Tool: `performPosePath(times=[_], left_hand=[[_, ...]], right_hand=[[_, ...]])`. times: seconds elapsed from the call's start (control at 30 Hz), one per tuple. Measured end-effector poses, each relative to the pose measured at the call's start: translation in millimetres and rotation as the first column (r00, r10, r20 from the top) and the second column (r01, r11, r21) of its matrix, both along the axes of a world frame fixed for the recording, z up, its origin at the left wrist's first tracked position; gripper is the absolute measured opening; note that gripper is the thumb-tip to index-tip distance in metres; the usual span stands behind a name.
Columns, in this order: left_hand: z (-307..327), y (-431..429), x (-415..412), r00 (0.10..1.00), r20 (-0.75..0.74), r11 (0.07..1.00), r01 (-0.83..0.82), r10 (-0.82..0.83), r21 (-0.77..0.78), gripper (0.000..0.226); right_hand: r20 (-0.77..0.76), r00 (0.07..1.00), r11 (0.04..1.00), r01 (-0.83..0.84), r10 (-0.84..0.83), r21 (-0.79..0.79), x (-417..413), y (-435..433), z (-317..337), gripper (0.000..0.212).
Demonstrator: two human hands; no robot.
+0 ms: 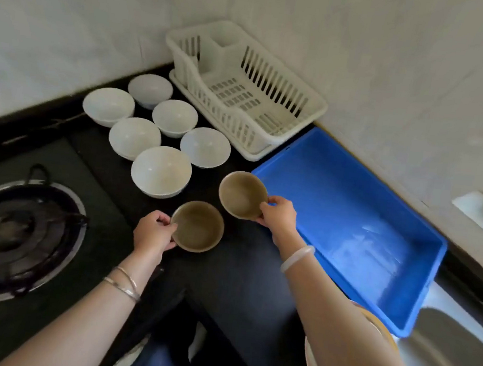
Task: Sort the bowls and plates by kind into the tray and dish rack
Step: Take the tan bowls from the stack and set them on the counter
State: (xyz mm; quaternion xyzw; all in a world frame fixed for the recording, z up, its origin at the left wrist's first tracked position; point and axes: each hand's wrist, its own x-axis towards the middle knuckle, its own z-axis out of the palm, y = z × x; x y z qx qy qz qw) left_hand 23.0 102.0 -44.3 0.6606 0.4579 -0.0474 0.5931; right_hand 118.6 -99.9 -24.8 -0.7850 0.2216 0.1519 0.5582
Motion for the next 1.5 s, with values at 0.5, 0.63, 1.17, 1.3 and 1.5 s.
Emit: performPosePath(times=[0.5,0.63,1.17,1.3,1.5], left_hand=[[-20.3,26.9,9.5,0.999,-0.020,0.998,-0.045,0.044,-0.034,0.011],[-19.8,27.3,12.7,0.998,-0.007,0.998,-0.057,0.056,-0.041,0.013],[-21.7,26.1,9.7,1.000,0.007,0.997,0.013,-0.013,0.077,0.022],[-13.1,22.2,1.0,0.986,-0.019,0.938,0.161,-0.163,0.307,0.030],[10.7,-4.3,-14.9,0.954,0.029,0.825,0.242,-0.297,0.510,0.030]], right_hand=[[-0.129,0.988,0.997,0.082,-0.081,-0.004,25.4,57.0,-46.3,0.025],[-0.182,0.977,0.990,0.125,-0.111,0.067,26.5,59.6,-41.8,0.036],[-0.251,0.968,0.994,0.041,-0.014,0.103,19.4,52.8,-34.7,0.040],[-0.165,0.984,0.997,-0.071,0.067,-0.022,8.5,41.1,-21.6,0.040],[0.037,0.970,0.941,-0.222,0.239,-0.258,-28.0,0.6,10.3,0.030]])
